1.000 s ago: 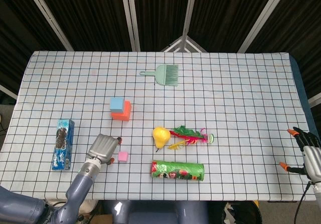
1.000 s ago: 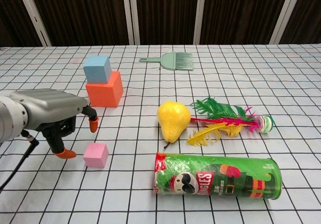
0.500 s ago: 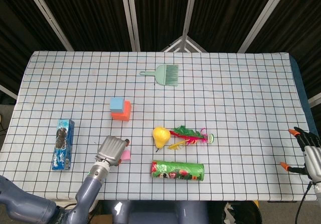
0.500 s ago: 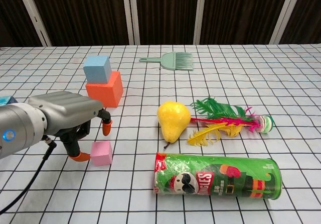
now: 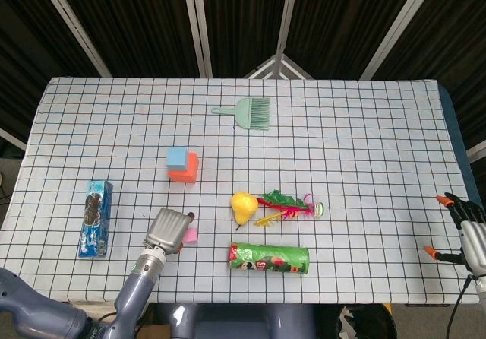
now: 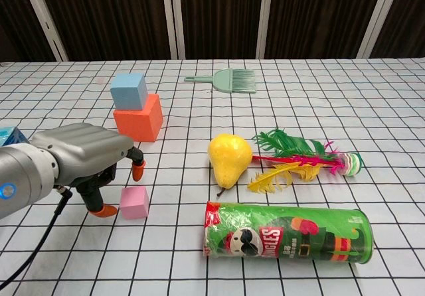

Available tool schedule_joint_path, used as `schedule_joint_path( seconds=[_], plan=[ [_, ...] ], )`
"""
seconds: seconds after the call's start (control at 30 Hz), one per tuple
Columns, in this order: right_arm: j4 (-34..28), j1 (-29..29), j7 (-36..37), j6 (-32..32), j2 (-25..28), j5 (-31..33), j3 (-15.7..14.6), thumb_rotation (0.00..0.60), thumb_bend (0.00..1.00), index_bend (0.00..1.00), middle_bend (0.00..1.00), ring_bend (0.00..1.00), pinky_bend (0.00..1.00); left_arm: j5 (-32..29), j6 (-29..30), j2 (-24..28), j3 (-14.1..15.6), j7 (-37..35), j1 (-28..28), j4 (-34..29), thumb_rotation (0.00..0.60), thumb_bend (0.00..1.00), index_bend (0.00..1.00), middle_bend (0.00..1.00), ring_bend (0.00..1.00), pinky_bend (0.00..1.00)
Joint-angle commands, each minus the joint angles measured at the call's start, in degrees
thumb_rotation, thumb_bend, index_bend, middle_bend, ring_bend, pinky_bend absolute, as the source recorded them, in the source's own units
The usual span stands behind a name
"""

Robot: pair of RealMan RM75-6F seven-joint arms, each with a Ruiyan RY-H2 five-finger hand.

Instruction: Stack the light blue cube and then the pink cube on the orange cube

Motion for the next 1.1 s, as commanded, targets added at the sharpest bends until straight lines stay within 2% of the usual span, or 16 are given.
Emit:
schedule_joint_path(
  seconds=[0.03, 0.27, 0.43, 0.63, 0.83, 1.1],
  plan=[
    [-0.1, 0.1, -0.1, -0.3, 0.0, 0.1, -0.1, 0.6, 0.15, 0.14, 0.09, 0.1, 0.05, 0.0, 0.5, 0.0, 0.1, 0.4, 0.3, -0.1, 0.6, 0.29, 0.34, 0.91, 0.77, 0.88],
    [-0.1, 0.3, -0.2, -0.8, -0.1, 0.1, -0.2, 0.6, 0.15, 0.14, 0.09, 0.1, 0.05, 2.4, 2.4, -0.6, 0.4, 0.4, 1.4, 0.4, 0.6, 0.3, 0.35, 0.91, 0.77, 0.88],
    [-0.2, 0.3, -0.1, -1.0, 0.0, 0.2, -0.1, 0.6, 0.15, 0.14, 0.09, 0.1, 0.05, 3.1, 1.5, -1.2, 0.6, 0.2, 1.8, 0.8, 0.6, 0.29, 0.34, 0.91, 0.77, 0.88],
    [0.0, 0.4, 0.4, -1.2, 0.0, 0.2, -0.1, 0.6, 0.15, 0.14, 0.09, 0.1, 0.05, 3.9, 1.3, -1.0, 1.0, 0.9, 2.2, 0.4, 0.6, 0.2, 0.31, 0.91, 0.77, 0.88],
    [0.1, 0.6, 0.9, -1.2, 0.0, -0.2, -0.2, 0.6, 0.15, 0.14, 0.09, 0.1, 0.05, 6.6, 3.0, -1.0, 1.7, 1.5, 3.1, -0.2, 0.6, 0.17, 0.31, 0.91, 0.77, 0.88],
    [-0.1, 0.8, 1.3, -1.7, 0.2, -0.6, -0.5, 0.6, 0.15, 0.14, 0.09, 0.1, 0.05, 8.8, 3.3, -2.6, 1.5, 2.2, 3.8, 2.3, 0.6, 0.16, 0.31, 0.91, 0.77, 0.88]
  ],
)
